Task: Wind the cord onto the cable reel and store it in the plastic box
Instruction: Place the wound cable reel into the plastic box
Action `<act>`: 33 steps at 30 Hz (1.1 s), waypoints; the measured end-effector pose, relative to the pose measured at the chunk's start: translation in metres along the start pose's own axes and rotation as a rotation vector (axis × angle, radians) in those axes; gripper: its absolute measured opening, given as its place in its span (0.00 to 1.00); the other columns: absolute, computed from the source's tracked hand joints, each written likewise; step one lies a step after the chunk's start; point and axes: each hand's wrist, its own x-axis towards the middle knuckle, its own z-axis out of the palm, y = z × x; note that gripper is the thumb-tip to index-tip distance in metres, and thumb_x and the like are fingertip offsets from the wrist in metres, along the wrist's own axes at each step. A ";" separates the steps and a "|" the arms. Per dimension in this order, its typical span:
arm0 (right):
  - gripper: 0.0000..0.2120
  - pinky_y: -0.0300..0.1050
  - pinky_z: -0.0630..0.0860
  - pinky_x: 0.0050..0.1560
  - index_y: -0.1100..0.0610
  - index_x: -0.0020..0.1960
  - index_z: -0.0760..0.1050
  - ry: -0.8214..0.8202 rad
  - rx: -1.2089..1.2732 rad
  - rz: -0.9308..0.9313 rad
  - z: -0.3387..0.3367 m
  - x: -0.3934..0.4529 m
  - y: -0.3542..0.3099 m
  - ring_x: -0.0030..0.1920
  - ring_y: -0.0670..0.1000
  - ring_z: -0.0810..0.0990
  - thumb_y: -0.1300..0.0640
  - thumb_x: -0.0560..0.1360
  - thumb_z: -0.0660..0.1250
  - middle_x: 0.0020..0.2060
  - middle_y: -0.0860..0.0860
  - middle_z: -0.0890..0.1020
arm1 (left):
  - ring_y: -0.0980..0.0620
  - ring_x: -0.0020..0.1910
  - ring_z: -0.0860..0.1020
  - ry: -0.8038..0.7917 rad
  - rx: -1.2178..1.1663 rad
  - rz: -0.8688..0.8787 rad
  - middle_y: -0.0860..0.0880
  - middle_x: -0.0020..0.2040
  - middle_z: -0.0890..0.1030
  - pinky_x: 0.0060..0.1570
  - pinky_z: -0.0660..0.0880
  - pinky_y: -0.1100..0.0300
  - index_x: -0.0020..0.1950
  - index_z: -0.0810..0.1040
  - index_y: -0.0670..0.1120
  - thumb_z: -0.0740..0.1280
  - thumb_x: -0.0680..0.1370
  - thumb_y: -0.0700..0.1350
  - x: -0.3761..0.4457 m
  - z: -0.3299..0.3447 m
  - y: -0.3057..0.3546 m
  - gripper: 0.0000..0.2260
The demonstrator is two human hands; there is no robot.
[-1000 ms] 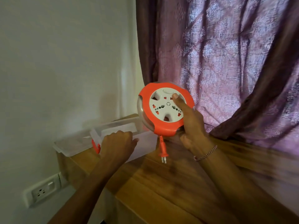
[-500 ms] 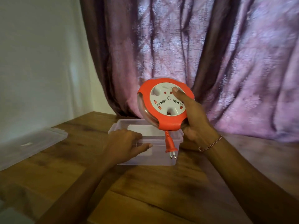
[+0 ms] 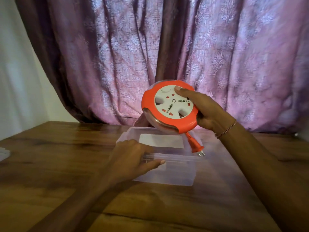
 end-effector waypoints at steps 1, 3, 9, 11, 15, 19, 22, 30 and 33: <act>0.22 0.57 0.80 0.58 0.59 0.63 0.79 -0.008 -0.039 -0.005 -0.006 0.001 -0.004 0.56 0.60 0.84 0.51 0.72 0.74 0.56 0.59 0.85 | 0.58 0.36 0.79 0.024 -0.008 0.012 0.55 0.41 0.86 0.35 0.72 0.67 0.43 0.85 0.51 0.60 0.76 0.72 0.000 0.001 0.005 0.27; 0.21 0.55 0.82 0.52 0.59 0.61 0.80 -0.003 -0.100 -0.022 -0.013 0.005 -0.008 0.54 0.59 0.85 0.51 0.72 0.75 0.54 0.58 0.85 | 0.59 0.35 0.77 0.057 -0.023 0.017 0.55 0.42 0.86 0.35 0.70 0.70 0.43 0.85 0.50 0.64 0.76 0.70 0.002 0.002 0.013 0.24; 0.22 0.57 0.83 0.50 0.61 0.54 0.82 0.079 -0.317 -0.010 -0.011 0.017 0.015 0.47 0.59 0.86 0.47 0.69 0.78 0.48 0.58 0.87 | 0.58 0.28 0.72 0.008 -0.056 -0.012 0.56 0.31 0.81 0.30 0.72 0.61 0.36 0.80 0.52 0.65 0.75 0.69 0.002 -0.003 0.019 0.22; 0.21 0.59 0.82 0.54 0.61 0.55 0.81 0.005 -0.346 0.076 -0.010 0.017 0.032 0.49 0.59 0.86 0.49 0.69 0.77 0.48 0.58 0.87 | 0.59 0.29 0.71 0.033 -0.057 -0.003 0.55 0.29 0.79 0.29 0.74 0.57 0.36 0.79 0.51 0.70 0.74 0.68 0.001 -0.005 0.018 0.20; 0.17 0.52 0.83 0.50 0.62 0.54 0.83 -0.230 -0.406 0.257 -0.010 0.010 0.058 0.51 0.57 0.86 0.55 0.68 0.78 0.51 0.60 0.86 | 0.53 0.31 0.77 0.073 -0.009 -0.011 0.52 0.29 0.80 0.30 0.72 0.56 0.35 0.80 0.49 0.66 0.71 0.71 0.000 -0.005 0.018 0.25; 0.17 0.56 0.81 0.55 0.66 0.59 0.80 -0.321 -0.421 0.329 -0.009 0.007 0.065 0.55 0.60 0.84 0.63 0.71 0.76 0.54 0.62 0.85 | 0.51 0.40 0.79 0.020 -0.019 -0.047 0.51 0.34 0.82 0.34 0.75 0.51 0.37 0.81 0.49 0.57 0.70 0.75 0.000 -0.004 0.016 0.30; 0.20 0.62 0.77 0.61 0.67 0.61 0.78 -0.334 -0.501 0.379 -0.007 0.008 0.069 0.57 0.62 0.83 0.64 0.71 0.76 0.55 0.64 0.84 | 0.51 0.35 0.78 0.033 -0.018 -0.035 0.51 0.31 0.81 0.32 0.74 0.52 0.36 0.80 0.49 0.59 0.71 0.74 -0.001 0.000 0.013 0.29; 0.26 0.58 0.76 0.63 0.60 0.59 0.81 -0.311 -0.768 0.417 -0.003 0.012 0.077 0.57 0.61 0.83 0.50 0.65 0.81 0.50 0.57 0.87 | 0.51 0.34 0.80 0.027 0.022 -0.052 0.51 0.33 0.83 0.32 0.74 0.54 0.40 0.83 0.51 0.61 0.71 0.73 0.000 0.003 0.011 0.27; 0.28 0.51 0.83 0.52 0.57 0.55 0.81 -0.306 -0.970 0.377 -0.002 0.013 0.074 0.45 0.52 0.87 0.40 0.63 0.79 0.43 0.52 0.88 | 0.50 0.36 0.80 -0.004 0.035 -0.067 0.51 0.36 0.85 0.35 0.75 0.53 0.43 0.84 0.51 0.60 0.71 0.73 0.000 0.000 0.013 0.28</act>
